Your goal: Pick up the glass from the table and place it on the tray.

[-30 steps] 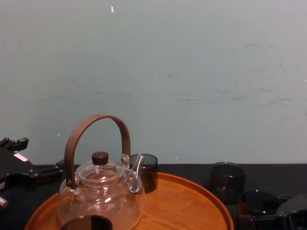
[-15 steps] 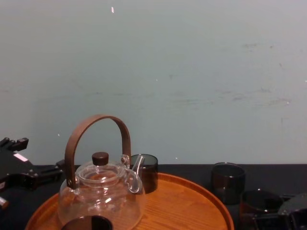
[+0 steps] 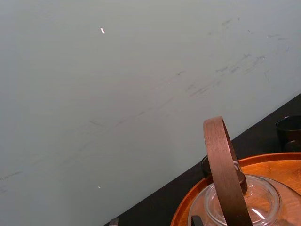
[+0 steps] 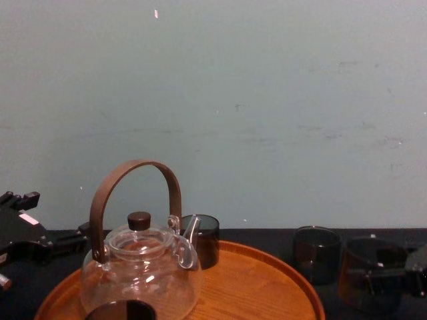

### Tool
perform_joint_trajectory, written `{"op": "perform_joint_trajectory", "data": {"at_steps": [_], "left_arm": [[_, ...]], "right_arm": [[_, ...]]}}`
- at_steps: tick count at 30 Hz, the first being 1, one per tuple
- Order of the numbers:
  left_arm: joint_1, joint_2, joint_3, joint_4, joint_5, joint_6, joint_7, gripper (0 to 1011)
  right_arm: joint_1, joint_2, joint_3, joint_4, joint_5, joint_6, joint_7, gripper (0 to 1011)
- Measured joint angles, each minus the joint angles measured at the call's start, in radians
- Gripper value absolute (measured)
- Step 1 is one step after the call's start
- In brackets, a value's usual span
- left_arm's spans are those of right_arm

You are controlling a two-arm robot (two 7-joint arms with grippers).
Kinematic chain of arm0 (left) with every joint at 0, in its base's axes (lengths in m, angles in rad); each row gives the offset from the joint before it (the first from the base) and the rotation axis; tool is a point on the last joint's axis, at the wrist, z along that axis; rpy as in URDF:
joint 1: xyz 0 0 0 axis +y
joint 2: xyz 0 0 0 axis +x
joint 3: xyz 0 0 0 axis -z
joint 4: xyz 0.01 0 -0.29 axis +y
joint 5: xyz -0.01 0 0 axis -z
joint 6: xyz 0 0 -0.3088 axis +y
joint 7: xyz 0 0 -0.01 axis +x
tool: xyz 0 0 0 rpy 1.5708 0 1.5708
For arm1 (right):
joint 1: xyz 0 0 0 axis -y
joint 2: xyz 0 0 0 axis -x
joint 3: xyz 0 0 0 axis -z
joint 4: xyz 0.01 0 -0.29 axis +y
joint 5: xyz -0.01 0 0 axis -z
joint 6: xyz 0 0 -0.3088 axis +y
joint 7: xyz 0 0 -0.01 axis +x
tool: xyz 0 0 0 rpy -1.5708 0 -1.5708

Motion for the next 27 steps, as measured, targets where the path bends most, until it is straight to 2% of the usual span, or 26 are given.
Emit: {"op": "perform_joint_trajectory", "data": {"at_steps": [7,14,27], "left_arm": [[0.0,0.0,0.0,0.0,0.0,0.0,0.0,1001],[0.0,0.0,0.0,0.0,0.0,0.0,0.0,1001],[0.0,0.0,0.0,0.0,0.0,0.0,0.0,1001]], "right_arm": [[0.009,0.014,-0.007,-0.045,0.017,0.003,-0.002,905],[0.039,0.007,-0.033,-0.049,0.016,0.006,-0.005,905],[0.14,-0.056,-0.095,0.038,-0.01,-0.004,0.003,905]]}}
